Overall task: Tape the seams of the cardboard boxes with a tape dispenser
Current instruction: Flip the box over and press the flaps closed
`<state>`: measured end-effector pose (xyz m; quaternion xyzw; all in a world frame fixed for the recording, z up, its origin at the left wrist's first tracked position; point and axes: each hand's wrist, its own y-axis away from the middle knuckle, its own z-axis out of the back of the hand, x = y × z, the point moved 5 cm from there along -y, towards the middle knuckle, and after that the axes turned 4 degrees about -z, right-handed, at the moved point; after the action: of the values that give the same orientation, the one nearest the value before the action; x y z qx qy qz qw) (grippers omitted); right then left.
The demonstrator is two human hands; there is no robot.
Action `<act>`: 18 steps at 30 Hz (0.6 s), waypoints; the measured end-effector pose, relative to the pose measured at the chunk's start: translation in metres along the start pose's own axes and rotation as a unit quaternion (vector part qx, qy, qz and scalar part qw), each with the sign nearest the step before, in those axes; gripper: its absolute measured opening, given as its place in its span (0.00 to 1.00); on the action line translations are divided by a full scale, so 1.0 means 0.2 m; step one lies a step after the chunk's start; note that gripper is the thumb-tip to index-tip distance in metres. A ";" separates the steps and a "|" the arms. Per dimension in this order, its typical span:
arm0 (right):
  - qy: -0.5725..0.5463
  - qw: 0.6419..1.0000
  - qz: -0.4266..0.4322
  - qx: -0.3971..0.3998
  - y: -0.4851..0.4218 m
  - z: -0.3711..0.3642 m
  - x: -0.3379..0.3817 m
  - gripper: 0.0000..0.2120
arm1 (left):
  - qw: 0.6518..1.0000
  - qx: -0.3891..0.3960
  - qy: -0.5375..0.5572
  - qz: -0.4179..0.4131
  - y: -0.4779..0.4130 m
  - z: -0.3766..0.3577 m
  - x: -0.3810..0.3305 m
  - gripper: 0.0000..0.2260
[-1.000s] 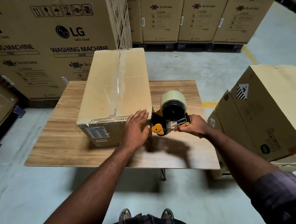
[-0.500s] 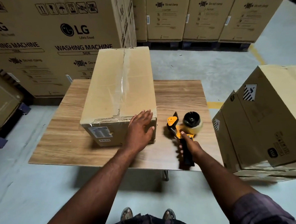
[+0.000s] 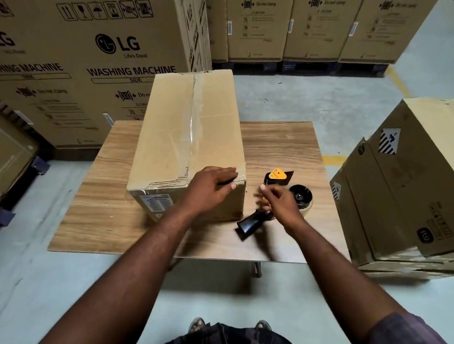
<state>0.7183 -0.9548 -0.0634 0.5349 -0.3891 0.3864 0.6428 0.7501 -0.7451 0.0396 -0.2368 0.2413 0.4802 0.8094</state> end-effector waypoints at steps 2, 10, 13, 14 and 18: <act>-0.090 0.995 0.044 0.003 0.01 -0.13 0.06 0.16 | 0.998 -0.026 0.052 0.013 -0.01 0.03 0.02 0.13; -0.076 0.986 0.120 -0.086 0.12 -0.45 0.10 0.27 | 0.995 -0.042 0.086 0.014 -0.01 0.01 0.05 0.11; -0.038 0.979 0.166 -0.113 0.11 -0.46 0.07 0.28 | 0.995 -0.054 0.085 0.012 0.00 0.01 0.05 0.11; -0.021 0.977 0.178 -0.114 0.11 -0.46 0.06 0.27 | 0.995 -0.059 0.084 0.011 0.00 0.00 0.05 0.11; 0.033 0.976 0.185 -0.105 0.09 -0.46 0.03 0.25 | 0.994 -0.090 0.067 -0.007 0.02 -0.02 0.03 0.10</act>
<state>0.7126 -0.8601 -0.0621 0.3699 -0.4986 0.4731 0.6251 0.7493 -0.7410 0.0324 -0.3415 0.2494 0.4776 0.7701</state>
